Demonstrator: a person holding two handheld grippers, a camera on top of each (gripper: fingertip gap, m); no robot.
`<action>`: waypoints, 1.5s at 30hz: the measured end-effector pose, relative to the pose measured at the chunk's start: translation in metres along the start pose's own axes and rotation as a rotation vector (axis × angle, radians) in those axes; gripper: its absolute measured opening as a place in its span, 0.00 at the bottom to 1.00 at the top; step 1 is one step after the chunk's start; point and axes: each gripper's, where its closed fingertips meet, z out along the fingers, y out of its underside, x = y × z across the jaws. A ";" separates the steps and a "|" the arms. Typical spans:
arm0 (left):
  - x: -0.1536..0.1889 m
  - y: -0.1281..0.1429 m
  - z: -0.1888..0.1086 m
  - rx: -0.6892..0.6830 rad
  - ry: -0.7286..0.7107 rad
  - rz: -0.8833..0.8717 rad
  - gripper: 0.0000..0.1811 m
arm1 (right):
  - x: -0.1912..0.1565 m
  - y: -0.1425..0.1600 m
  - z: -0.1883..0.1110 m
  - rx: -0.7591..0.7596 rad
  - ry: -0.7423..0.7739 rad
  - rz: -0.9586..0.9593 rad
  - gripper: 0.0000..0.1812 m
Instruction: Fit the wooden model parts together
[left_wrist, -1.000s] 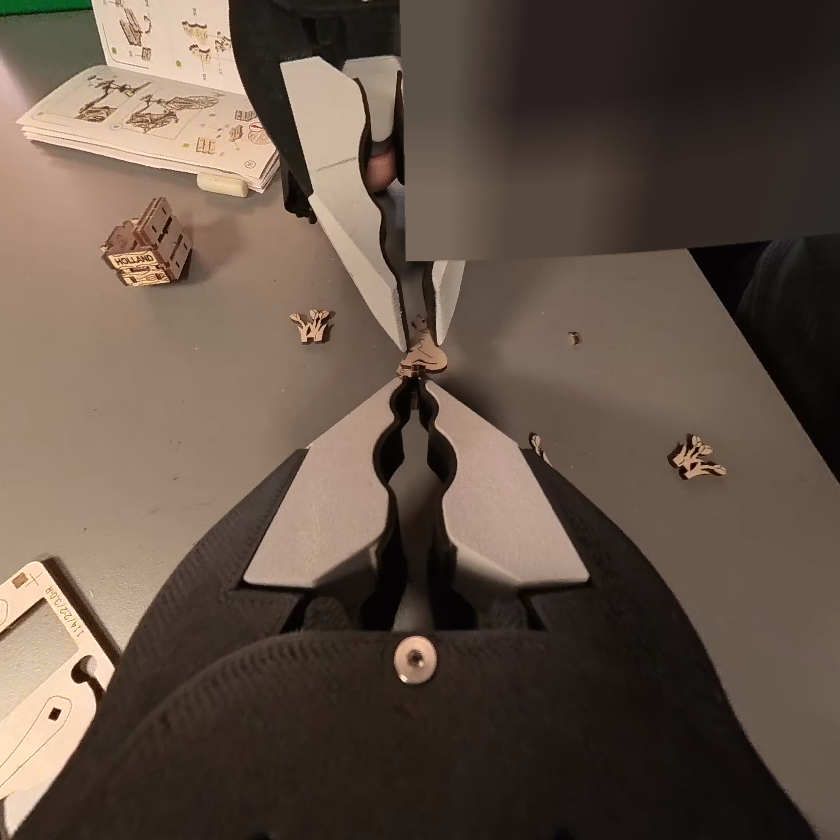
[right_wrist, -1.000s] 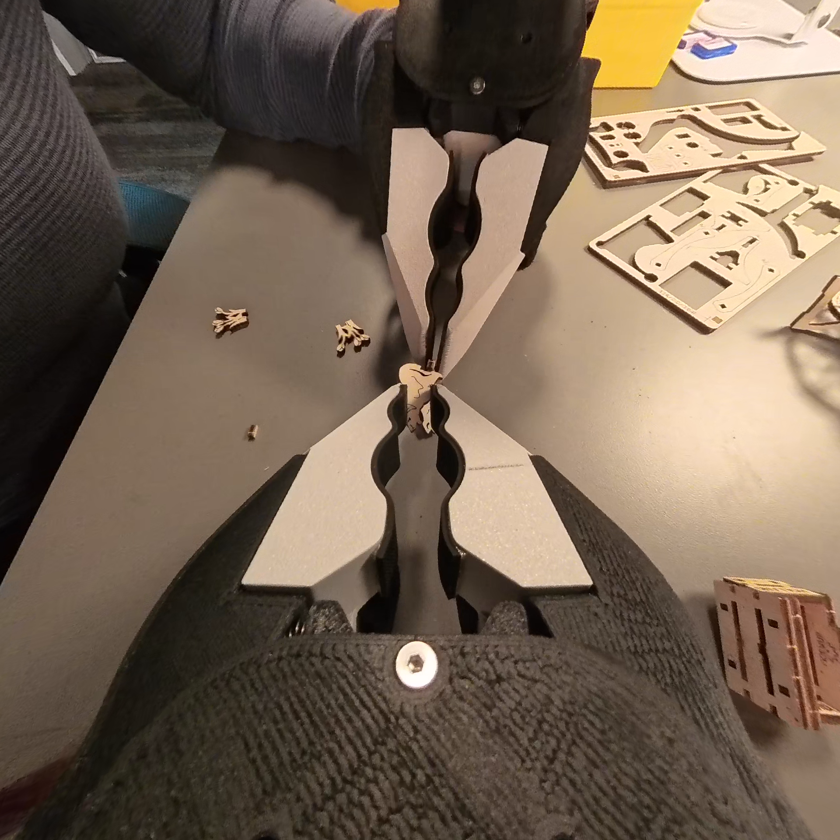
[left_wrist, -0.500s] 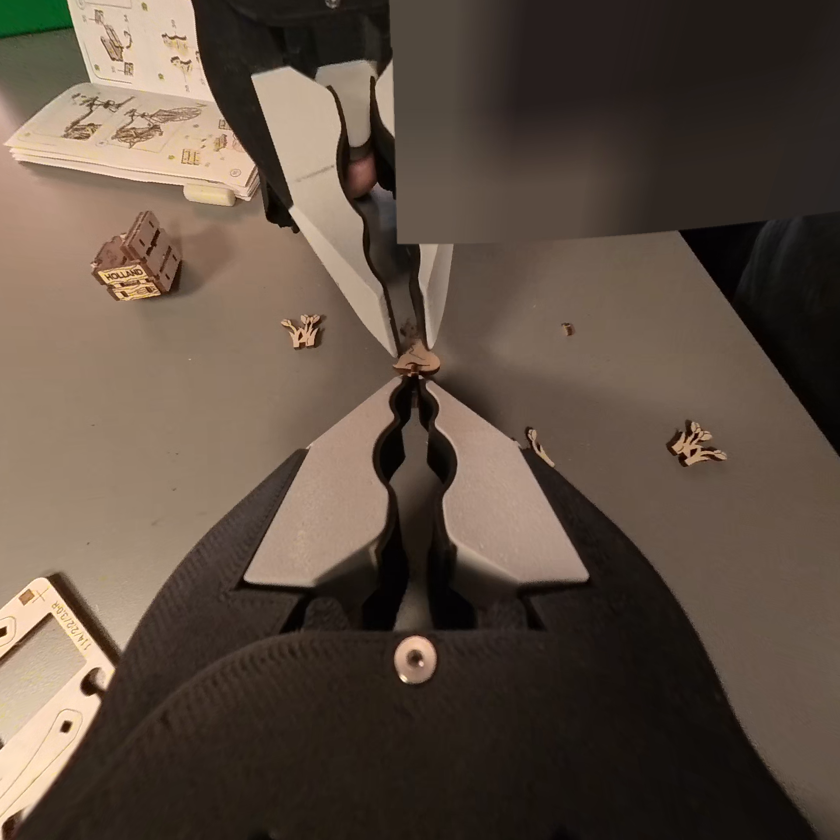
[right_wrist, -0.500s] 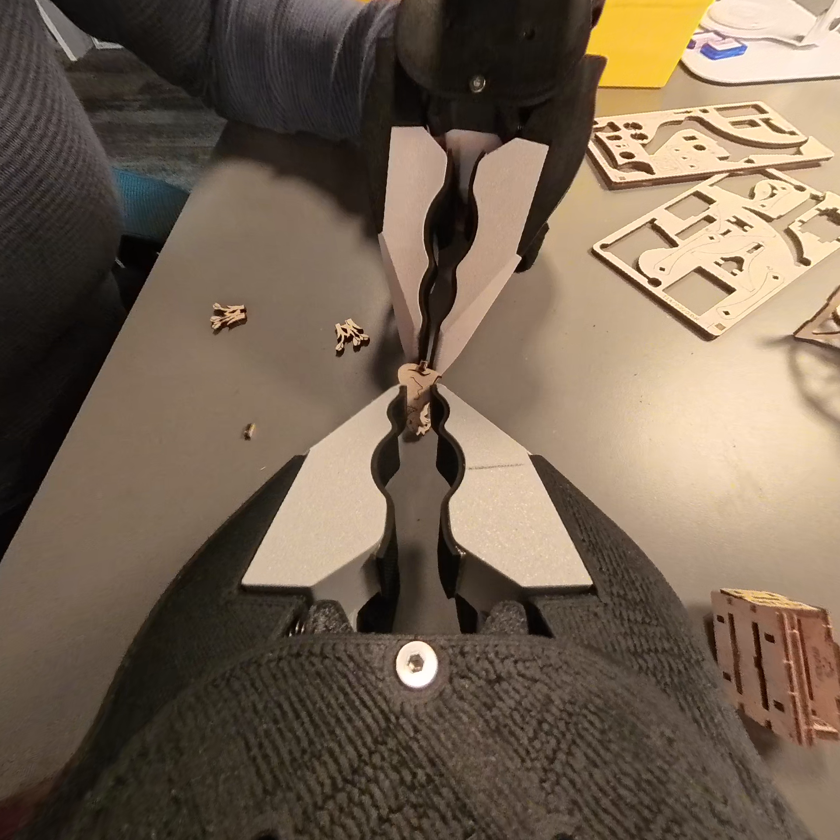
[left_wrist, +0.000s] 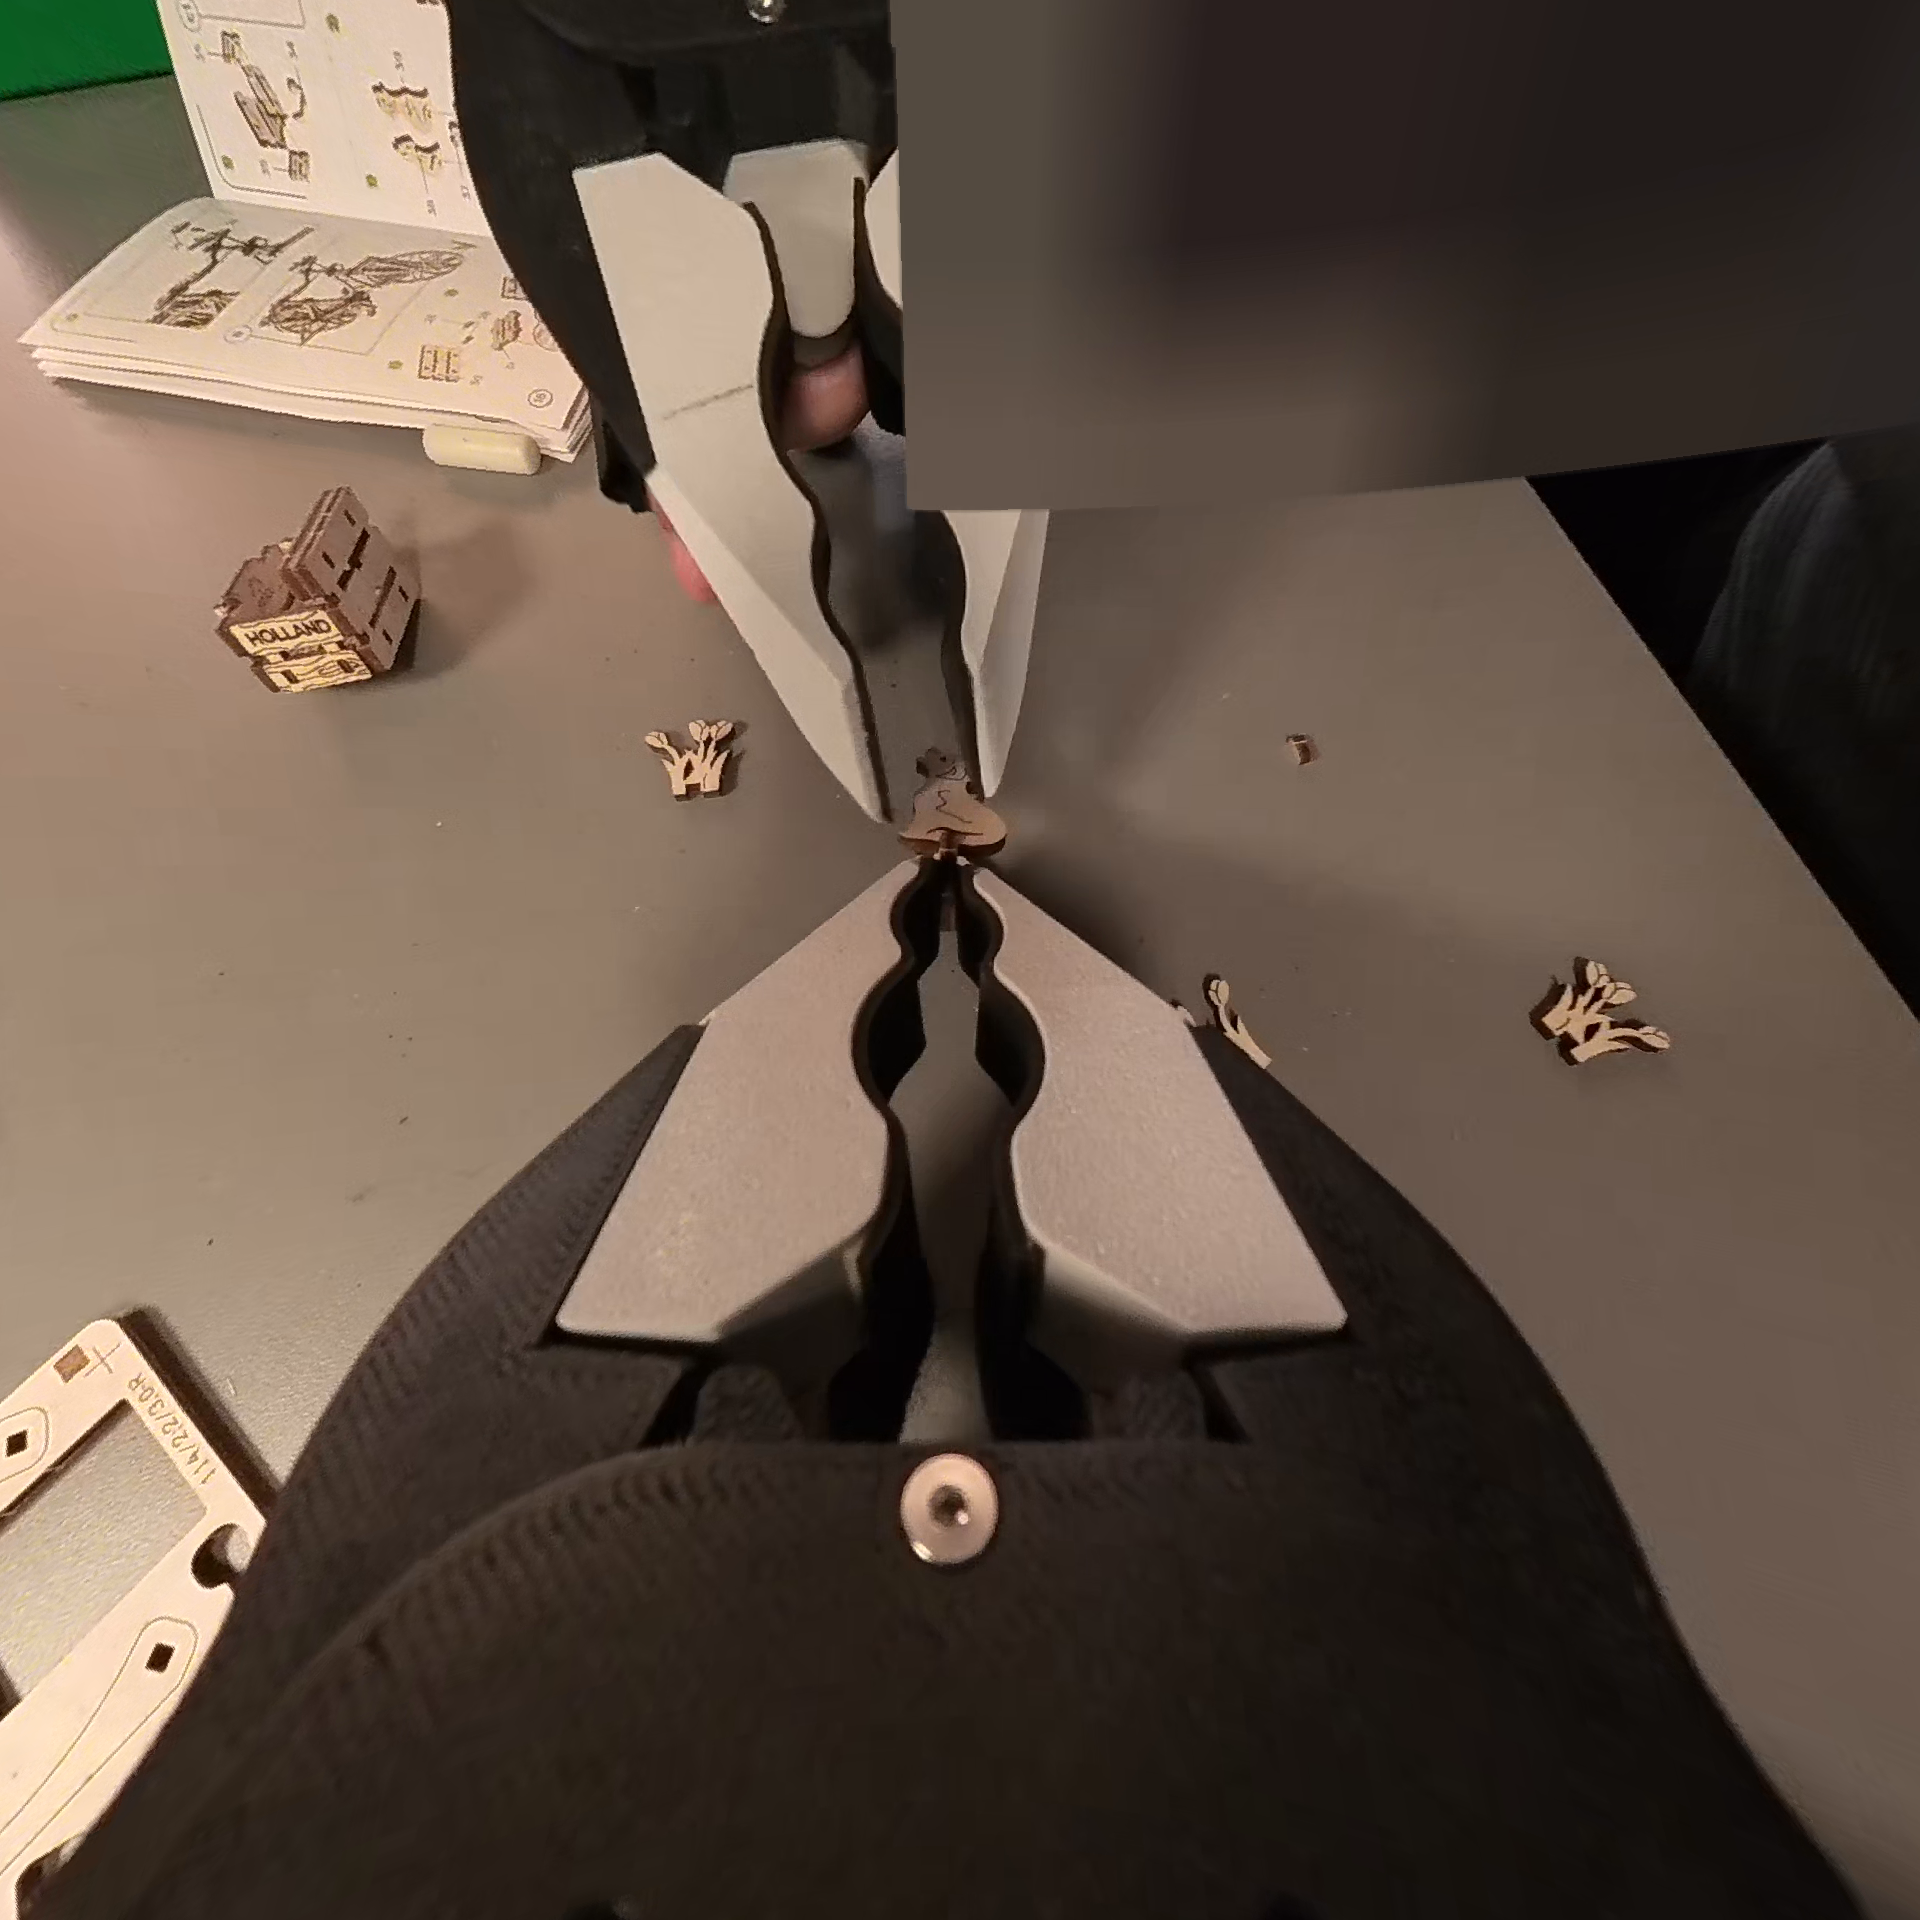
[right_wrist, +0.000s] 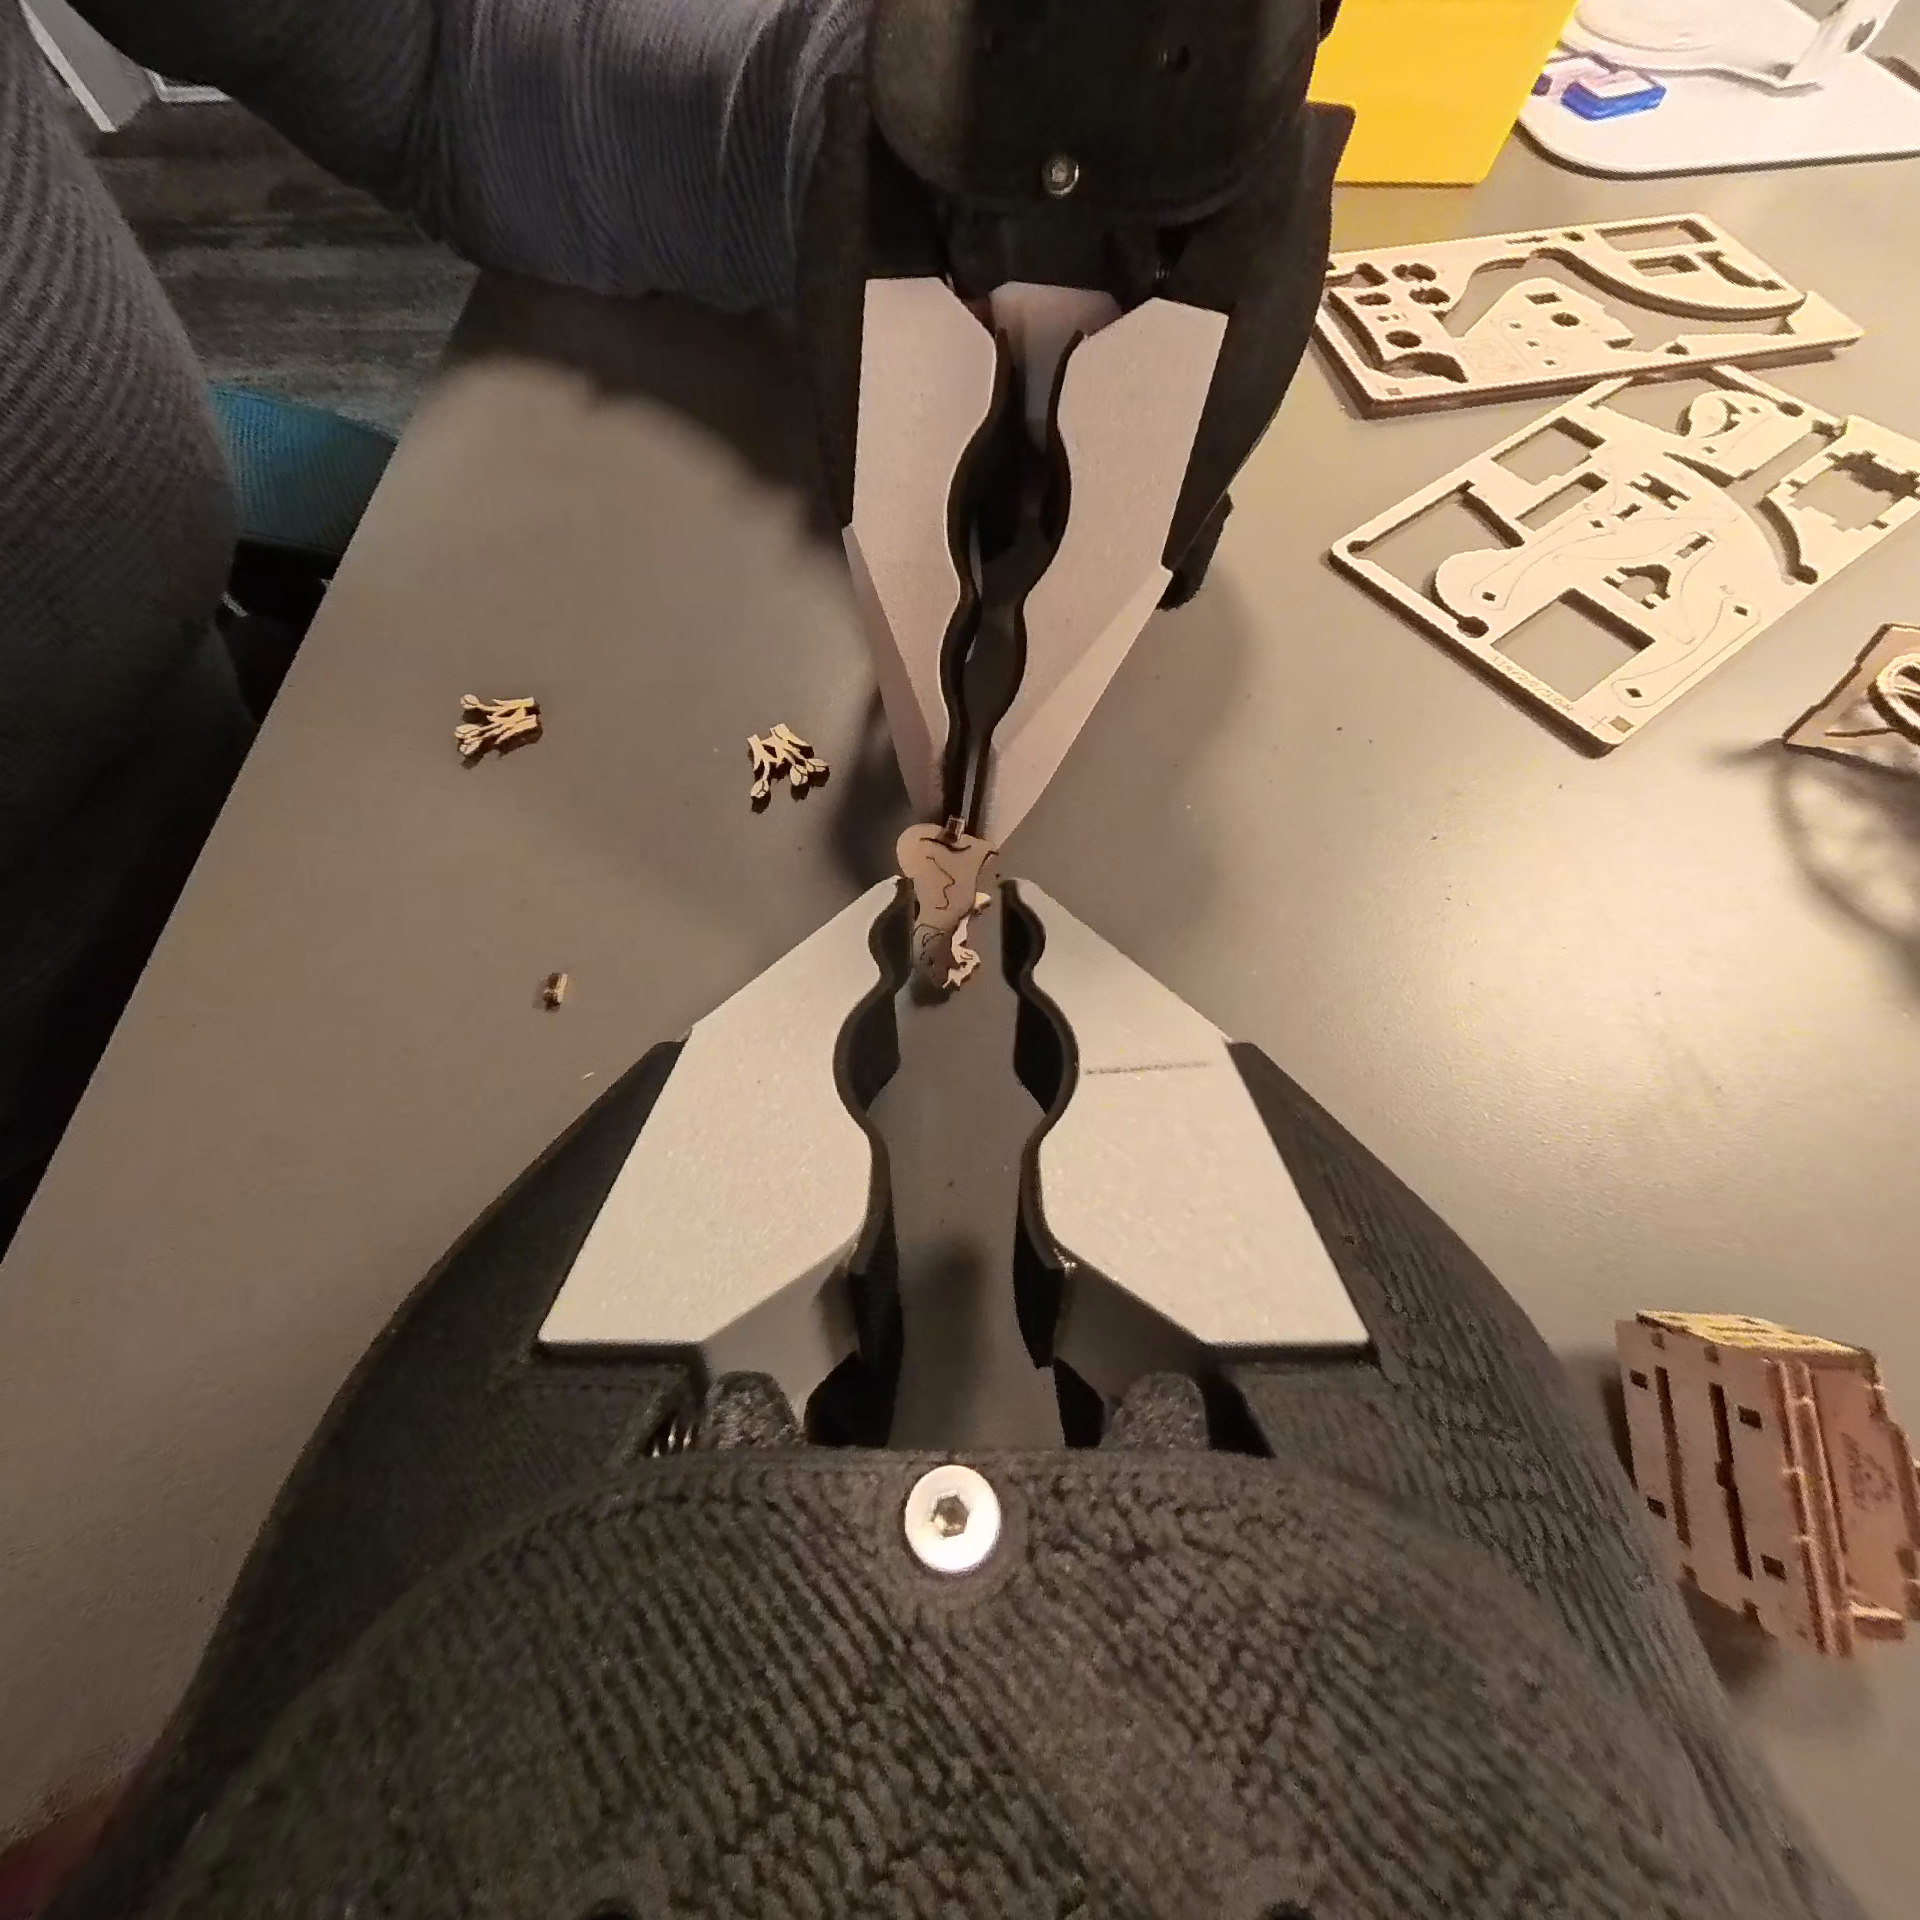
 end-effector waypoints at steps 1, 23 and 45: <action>0.000 0.000 0.000 0.000 0.000 -0.002 0.01 | 0.000 0.000 0.000 0.001 0.005 0.003 0.10; 0.000 -0.001 0.000 -0.001 -0.011 -0.056 0.01 | 0.002 0.010 -0.001 -0.176 0.173 -0.151 0.05; -0.001 0.004 0.004 -0.045 -0.056 -0.087 0.12 | 0.005 0.017 -0.004 -0.243 0.202 -0.172 0.05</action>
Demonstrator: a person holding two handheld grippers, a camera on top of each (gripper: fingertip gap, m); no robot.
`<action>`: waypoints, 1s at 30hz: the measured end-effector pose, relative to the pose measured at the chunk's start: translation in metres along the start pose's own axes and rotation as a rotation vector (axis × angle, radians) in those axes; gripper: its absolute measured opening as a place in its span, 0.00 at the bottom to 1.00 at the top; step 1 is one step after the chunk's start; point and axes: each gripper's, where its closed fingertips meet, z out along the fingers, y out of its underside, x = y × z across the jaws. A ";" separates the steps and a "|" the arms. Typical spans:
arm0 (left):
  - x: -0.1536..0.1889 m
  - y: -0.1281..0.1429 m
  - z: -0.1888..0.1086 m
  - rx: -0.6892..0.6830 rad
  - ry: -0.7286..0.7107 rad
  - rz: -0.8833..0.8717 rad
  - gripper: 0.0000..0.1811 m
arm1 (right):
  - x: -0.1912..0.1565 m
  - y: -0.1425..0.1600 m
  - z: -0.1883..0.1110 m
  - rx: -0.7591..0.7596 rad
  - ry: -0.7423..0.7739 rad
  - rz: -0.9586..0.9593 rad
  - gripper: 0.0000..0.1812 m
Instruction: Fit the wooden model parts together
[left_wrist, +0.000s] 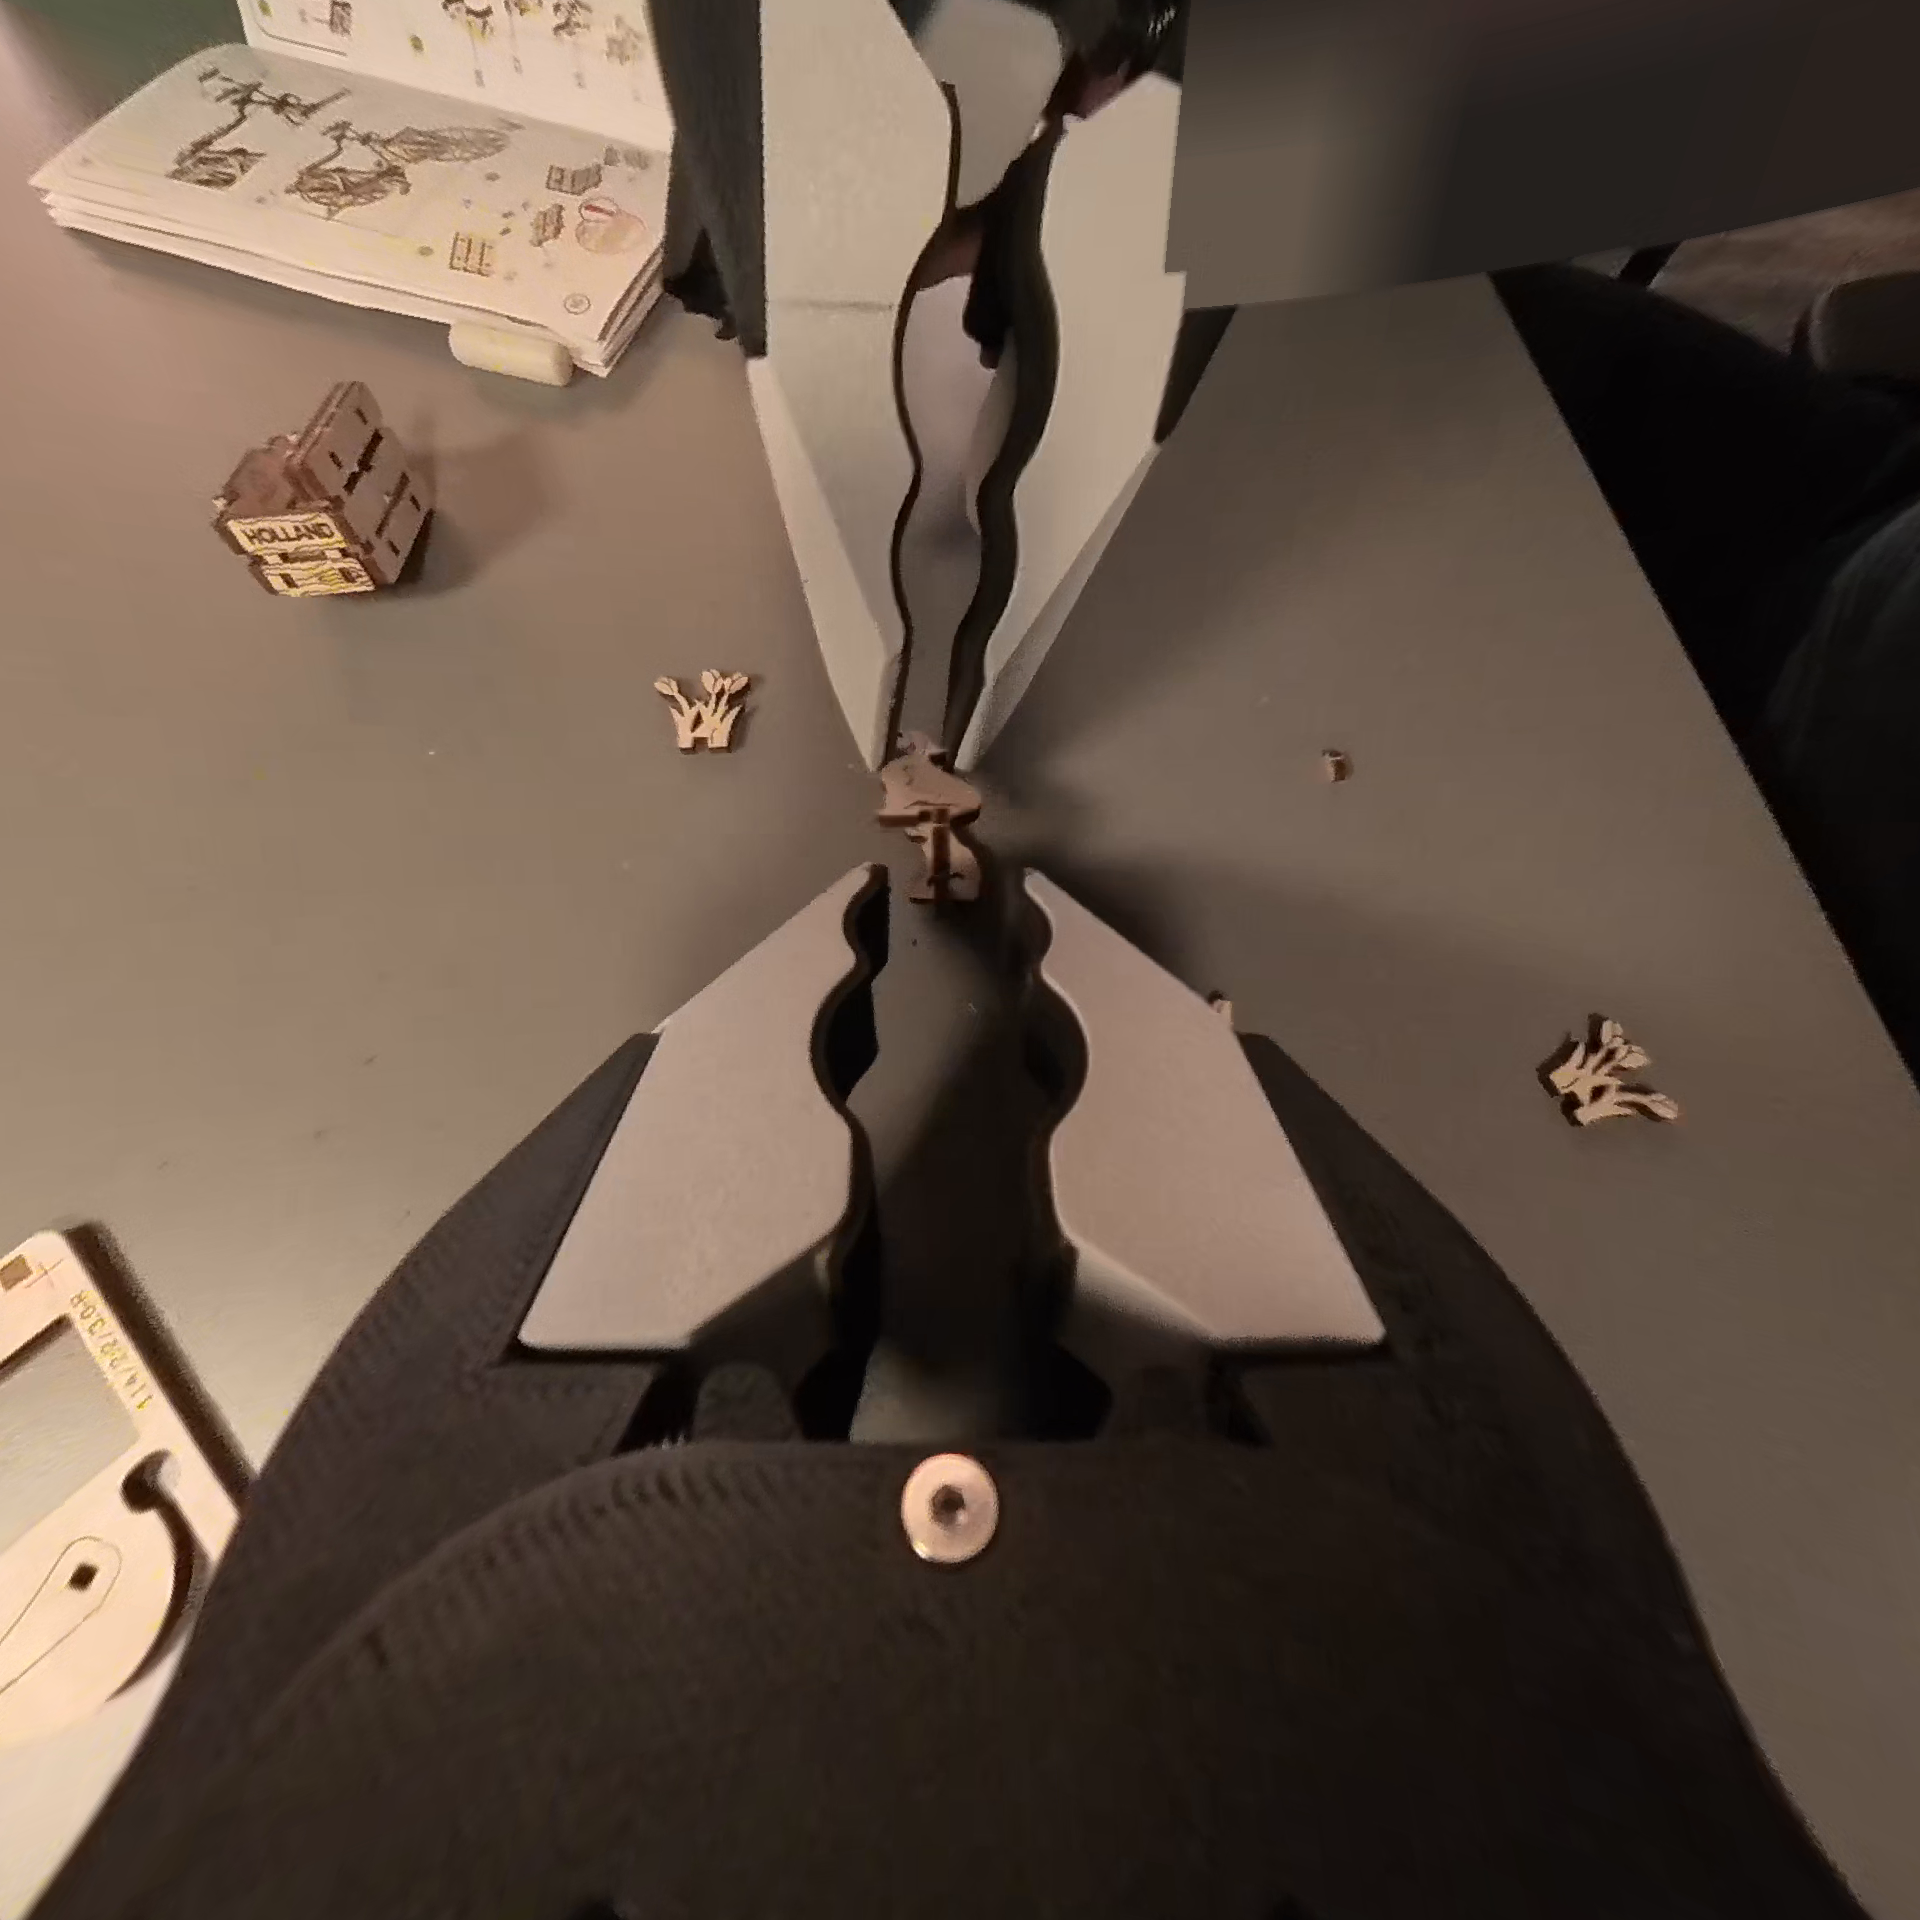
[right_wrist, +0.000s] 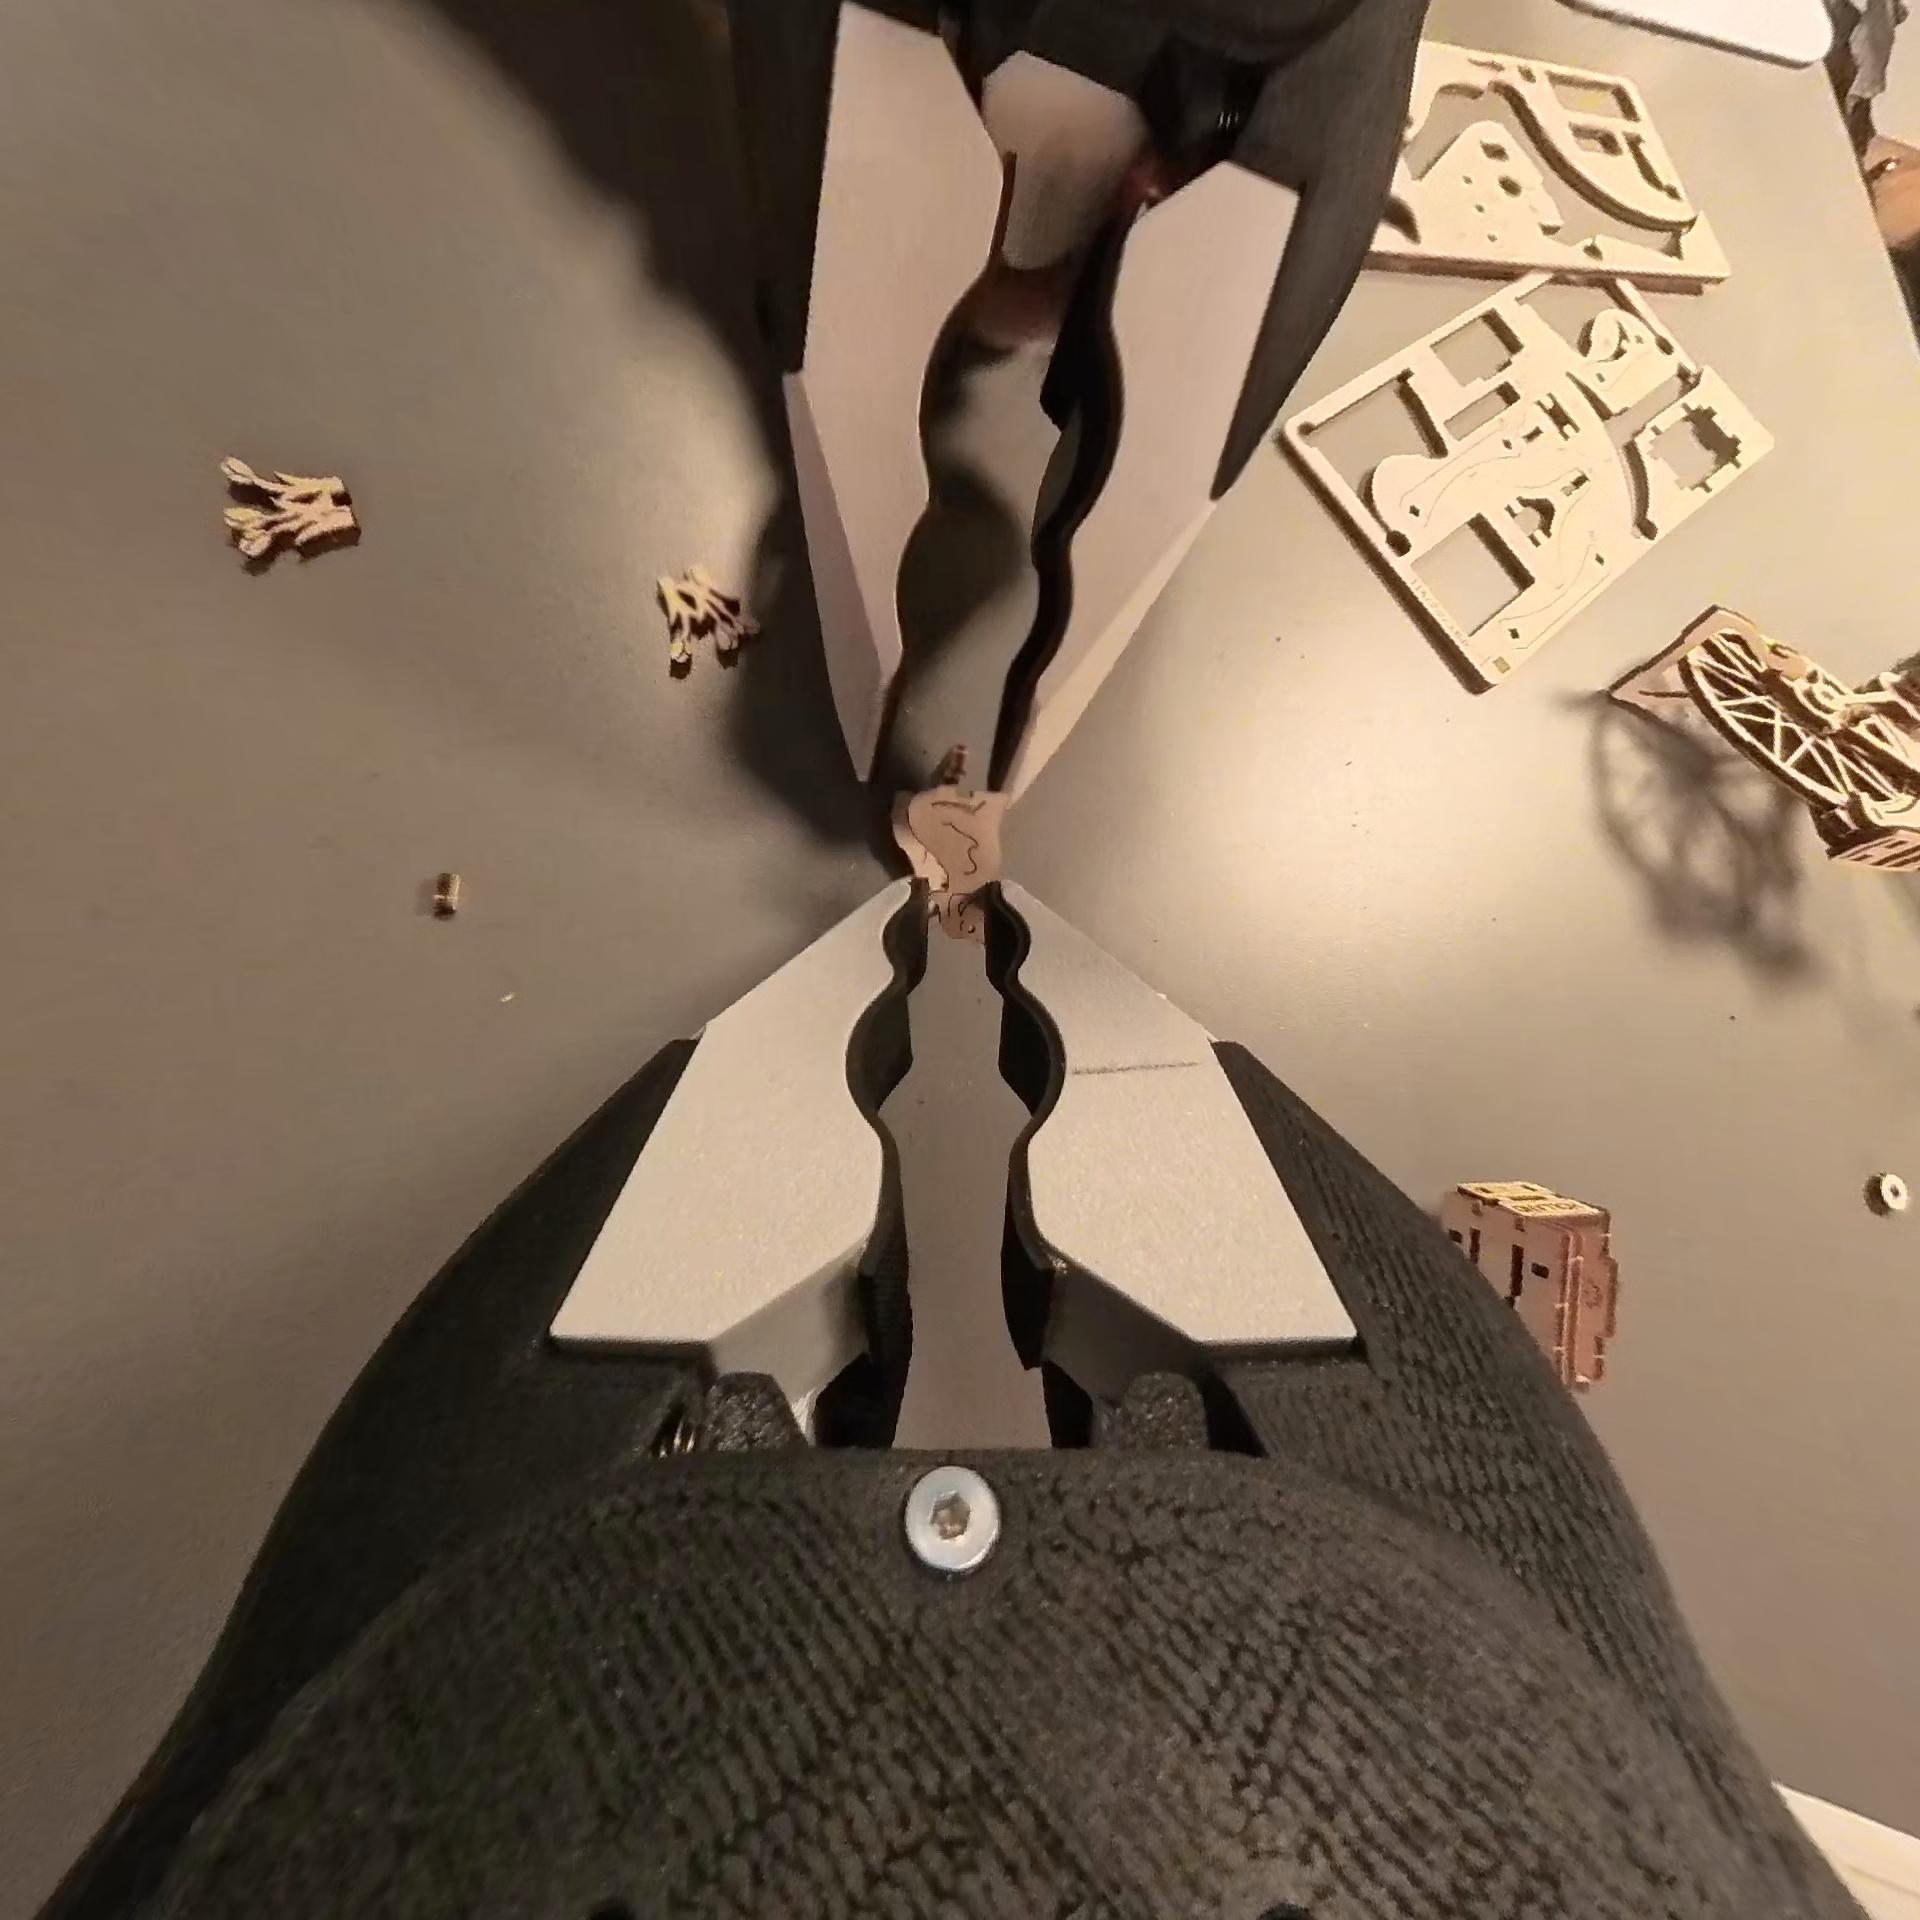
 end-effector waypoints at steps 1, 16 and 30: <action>0.000 -0.001 -0.002 0.014 0.005 -0.011 0.12 | 0.000 -0.001 -0.001 0.007 -0.004 0.004 0.05; 0.001 -0.002 -0.003 0.023 0.014 -0.011 0.05 | -0.003 -0.003 -0.006 0.004 -0.016 0.006 0.05; 0.000 -0.002 0.008 -0.018 -0.025 -0.039 0.01 | -0.003 0.004 -0.007 -0.079 -0.012 0.009 0.05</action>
